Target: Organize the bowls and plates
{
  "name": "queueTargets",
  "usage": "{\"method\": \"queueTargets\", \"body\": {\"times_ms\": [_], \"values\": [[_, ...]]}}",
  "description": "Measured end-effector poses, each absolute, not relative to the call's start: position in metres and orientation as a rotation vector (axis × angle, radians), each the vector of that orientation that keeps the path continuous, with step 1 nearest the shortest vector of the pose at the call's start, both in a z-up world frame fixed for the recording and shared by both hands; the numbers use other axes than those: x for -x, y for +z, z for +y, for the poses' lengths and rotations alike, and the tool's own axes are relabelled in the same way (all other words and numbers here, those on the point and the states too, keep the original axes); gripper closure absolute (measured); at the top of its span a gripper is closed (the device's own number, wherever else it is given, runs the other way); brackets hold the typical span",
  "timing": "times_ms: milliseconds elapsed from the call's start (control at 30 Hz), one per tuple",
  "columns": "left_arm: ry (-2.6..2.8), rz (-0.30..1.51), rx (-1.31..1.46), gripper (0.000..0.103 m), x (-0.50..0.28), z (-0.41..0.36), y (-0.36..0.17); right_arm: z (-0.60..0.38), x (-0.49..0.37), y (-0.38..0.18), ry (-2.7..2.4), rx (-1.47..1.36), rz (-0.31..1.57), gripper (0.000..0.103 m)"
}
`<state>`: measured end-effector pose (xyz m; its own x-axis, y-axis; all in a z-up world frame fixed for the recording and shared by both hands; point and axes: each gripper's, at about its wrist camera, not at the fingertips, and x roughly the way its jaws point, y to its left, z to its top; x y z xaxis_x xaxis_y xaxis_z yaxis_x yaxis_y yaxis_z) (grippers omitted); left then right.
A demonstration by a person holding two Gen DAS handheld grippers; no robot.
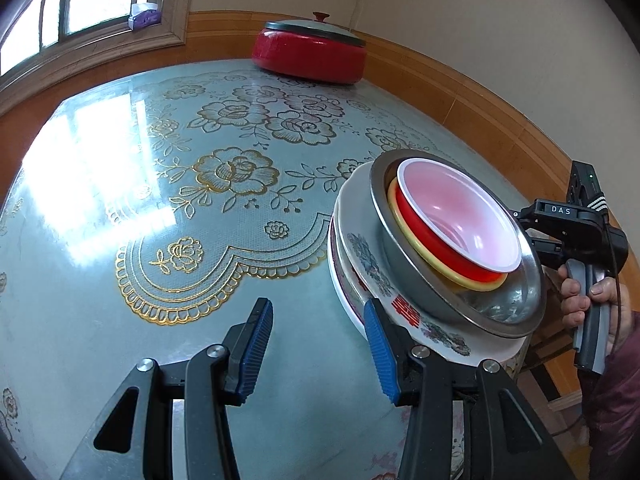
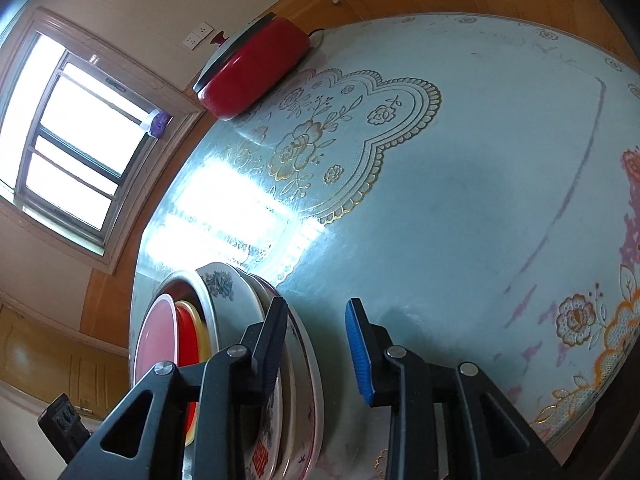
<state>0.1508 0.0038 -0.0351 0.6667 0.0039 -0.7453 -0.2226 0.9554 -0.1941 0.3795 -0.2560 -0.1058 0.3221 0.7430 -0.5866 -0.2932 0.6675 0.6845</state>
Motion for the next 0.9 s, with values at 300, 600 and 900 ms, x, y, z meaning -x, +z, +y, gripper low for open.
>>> {"method": "queueTargets", "body": {"times_ms": [300, 600, 900], "values": [[0.16, 0.845, 0.343, 0.056, -0.152, 0.015, -0.036, -0.246, -0.395, -0.102, 0.74, -0.518, 1.056, 0.071], [0.201, 0.848, 0.319, 0.054, -0.172, 0.027, -0.036, -0.229, -0.408, -0.101, 0.733, -0.495, 1.073, 0.071], [0.191, 0.834, 0.273, 0.055, -0.188, 0.023, -0.03, -0.213, -0.413, -0.093, 0.754, -0.448, 1.066, 0.071]]}}
